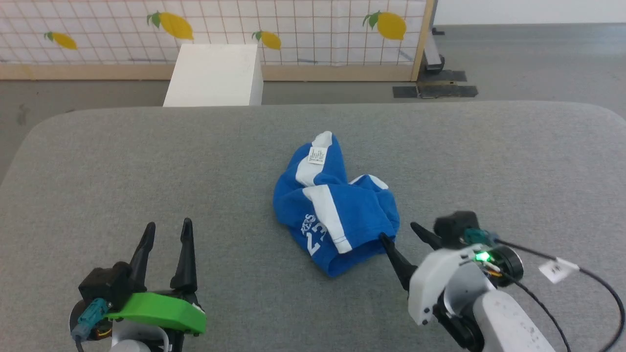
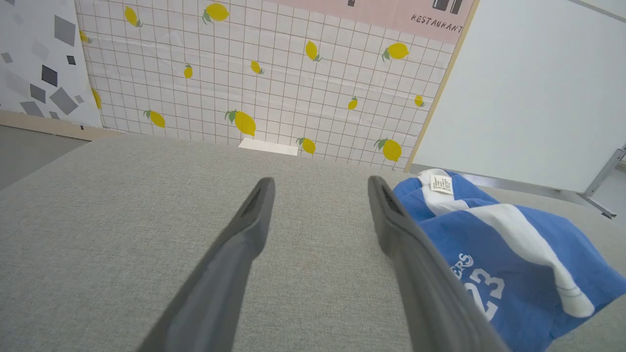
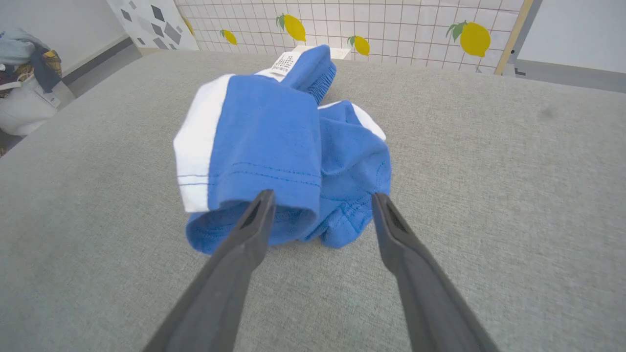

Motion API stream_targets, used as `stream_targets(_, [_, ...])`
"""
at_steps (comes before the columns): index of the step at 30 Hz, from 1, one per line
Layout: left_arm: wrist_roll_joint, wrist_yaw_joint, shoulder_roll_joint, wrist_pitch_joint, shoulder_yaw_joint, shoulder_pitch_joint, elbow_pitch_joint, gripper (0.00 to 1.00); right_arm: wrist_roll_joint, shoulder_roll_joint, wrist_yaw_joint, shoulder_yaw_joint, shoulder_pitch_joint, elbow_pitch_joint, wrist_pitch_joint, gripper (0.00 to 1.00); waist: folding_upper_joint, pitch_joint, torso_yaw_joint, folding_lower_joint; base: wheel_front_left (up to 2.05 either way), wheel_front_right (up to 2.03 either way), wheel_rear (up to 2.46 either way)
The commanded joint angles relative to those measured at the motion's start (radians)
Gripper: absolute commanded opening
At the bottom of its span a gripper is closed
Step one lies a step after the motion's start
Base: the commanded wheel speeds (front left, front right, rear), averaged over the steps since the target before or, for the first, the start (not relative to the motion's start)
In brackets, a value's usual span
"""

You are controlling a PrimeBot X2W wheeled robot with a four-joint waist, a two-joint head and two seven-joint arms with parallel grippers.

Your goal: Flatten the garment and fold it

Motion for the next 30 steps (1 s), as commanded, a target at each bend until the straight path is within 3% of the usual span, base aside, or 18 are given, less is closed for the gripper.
stream_targets(1, [0.014, -0.012, -0.009, -0.003, 0.010, -0.008, 0.000, 1.00, -0.018, -0.001, -0.002, 0.009, -0.027, 0.017, 0.027, 1.00, 0.0000, 0.022, 0.022, 0.0001, 0.00, 0.00, 0.00])
stream_targets(4, [0.027, -0.032, -0.027, -0.003, 0.029, -0.020, 0.008, 1.00, -0.029, -0.001, -0.002, 0.044, -0.076, 0.052, 0.062, 1.00, 0.0000, 0.040, 0.041, 0.0001, 0.00, 0.00, 0.00])
stream_targets(5, [0.029, -0.036, -0.030, -0.003, 0.034, -0.023, 0.010, 1.00, -0.030, -0.001, -0.002, 0.047, -0.085, 0.059, 0.059, 0.95, 0.0000, 0.042, 0.044, 0.0001, 0.00, 0.00, 0.00])
stream_targets(6, [0.032, -0.043, -0.036, -0.003, 0.044, -0.025, 0.014, 1.00, -0.026, -0.001, -0.002, 0.053, -0.098, 0.074, 0.054, 0.25, 0.0000, 0.049, 0.049, 0.0001, 0.00, 0.00, 0.00])
stream_targets(7, [0.034, -0.047, -0.039, -0.003, 0.050, -0.027, 0.015, 1.00, -0.026, -0.001, -0.002, 0.057, -0.107, 0.085, 0.052, 0.00, 0.0000, 0.054, 0.051, 0.0001, 0.00, 0.00, 0.00])
stream_targets(13, [0.049, -0.067, -0.055, -0.004, 0.099, -0.025, 0.025, 1.00, -0.004, -0.001, -0.002, 0.001, -0.129, 0.112, -0.031, 0.00, 0.0000, 0.062, 0.042, 0.0001, 0.00, 0.00, 0.00])
stream_targets(18, [0.062, -0.076, -0.071, -0.004, 0.124, -0.022, 0.024, 1.00, -0.027, -0.001, -0.002, -0.214, -0.067, 0.080, -0.078, 0.00, 0.0000, 0.048, 0.024, 0.0001, 0.00, 0.00, 0.00])
stream_targets(23, [0.075, -0.082, -0.086, -0.004, 0.122, -0.025, 0.024, 1.00, -0.101, -0.001, -0.002, -0.477, 0.050, 0.047, -0.019, 0.00, 0.0000, 0.039, 0.022, 0.0001, 0.00, 0.00, 0.00])
stream_targets(25, [0.077, -0.084, -0.091, -0.004, 0.117, -0.026, 0.028, 1.00, -0.105, -0.001, -0.002, -0.532, 0.099, 0.060, 0.052, 0.00, 0.0000, 0.037, 0.024, 0.0001, 0.00, 0.00, 0.00])
stream_targets(27, [0.075, -0.084, -0.094, -0.004, 0.115, -0.025, 0.036, 1.00, -0.062, -0.001, -0.002, -0.525, 0.112, 0.067, 0.073, 0.00, 0.0000, 0.036, 0.023, 0.0001, 0.00, 0.00, 0.00])
stream_targets(28, [0.074, -0.085, -0.094, -0.004, 0.115, -0.025, 0.039, 1.00, -0.035, -0.001, -0.002, -0.516, 0.113, 0.060, 0.061, 0.45, 0.0000, 0.037, 0.023, 0.0001, 0.00, 0.00, 0.00])
stream_targets(29, [0.073, -0.085, -0.095, -0.004, 0.116, -0.026, 0.041, 1.00, -0.013, -0.001, -0.002, -0.517, 0.113, 0.053, 0.044, 1.00, 0.0000, 0.036, 0.022, 0.0001, 0.00, 0.00, 0.00])
stream_targets(30, [0.072, -0.085, -0.096, -0.004, 0.115, -0.025, 0.044, 1.00, 0.012, -0.001, -0.002, -0.526, 0.112, 0.044, 0.017, 1.00, 0.0000, 0.034, 0.022, 0.0001, 0.00, 0.00, 0.00])
